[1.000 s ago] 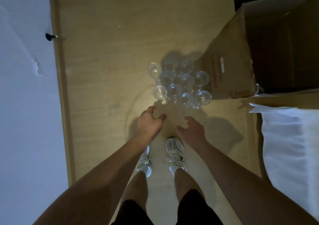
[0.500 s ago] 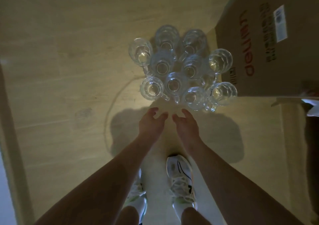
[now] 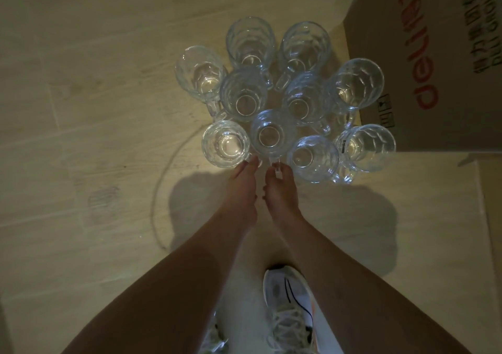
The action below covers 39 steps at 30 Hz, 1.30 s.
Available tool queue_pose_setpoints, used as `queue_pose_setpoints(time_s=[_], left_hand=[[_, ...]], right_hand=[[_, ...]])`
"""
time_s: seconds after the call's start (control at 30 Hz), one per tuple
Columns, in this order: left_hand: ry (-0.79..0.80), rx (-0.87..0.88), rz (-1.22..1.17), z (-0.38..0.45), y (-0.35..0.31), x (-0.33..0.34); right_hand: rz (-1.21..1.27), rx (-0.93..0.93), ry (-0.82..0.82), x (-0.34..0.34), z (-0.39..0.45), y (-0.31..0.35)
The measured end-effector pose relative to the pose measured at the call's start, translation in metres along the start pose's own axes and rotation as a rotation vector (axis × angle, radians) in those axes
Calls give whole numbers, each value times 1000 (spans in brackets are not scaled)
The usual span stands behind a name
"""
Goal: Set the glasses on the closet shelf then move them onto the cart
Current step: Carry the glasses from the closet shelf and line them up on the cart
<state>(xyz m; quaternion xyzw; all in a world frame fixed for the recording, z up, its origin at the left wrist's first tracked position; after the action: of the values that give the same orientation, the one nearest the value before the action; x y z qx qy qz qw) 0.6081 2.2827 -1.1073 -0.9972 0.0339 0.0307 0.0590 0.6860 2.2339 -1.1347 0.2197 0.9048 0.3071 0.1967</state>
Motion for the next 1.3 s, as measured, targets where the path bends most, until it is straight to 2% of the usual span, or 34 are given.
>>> queue_pose_setpoints(time_s=[0.2,0.43,0.53,0.73,0.83,0.97,1.17,1.3], left_hand=[[17,-68,-101,5,-6,10],[-60,-8,-161,-6,-1,-5],[-116,8,-224,-22,2,-29],[-70,-156,-258,-109,15,-68],[-116,-115,-221,-190,-1,-84],[-70,-84,-198,-297,-45,-94],[32,82,-251,-462,-127,-108],[54,241,-155,-569,-181,-119]], right_hand=[[76,-19,-3,2,6,-1],[-45,-53,3,-4,-13,7],[2,10,34,-4,-40,16],[75,154,41,-21,-126,60],[149,214,52,-33,-179,111],[218,214,94,-50,-242,187],[202,56,131,-71,-333,337],[206,-63,125,-82,-390,434]])
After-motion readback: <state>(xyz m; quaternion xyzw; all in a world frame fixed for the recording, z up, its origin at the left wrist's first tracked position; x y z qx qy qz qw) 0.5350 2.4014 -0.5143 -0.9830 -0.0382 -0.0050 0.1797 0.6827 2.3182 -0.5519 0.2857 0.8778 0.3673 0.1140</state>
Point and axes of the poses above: each hand's wrist, its own z-axis towards the middle knuckle, its own x-axis out of the palm, y = z × x, the point moved 5 cm from there along z, towards the middle knuckle, and after that the axes turned 11 degrees about -x, right-handed, at the moved point
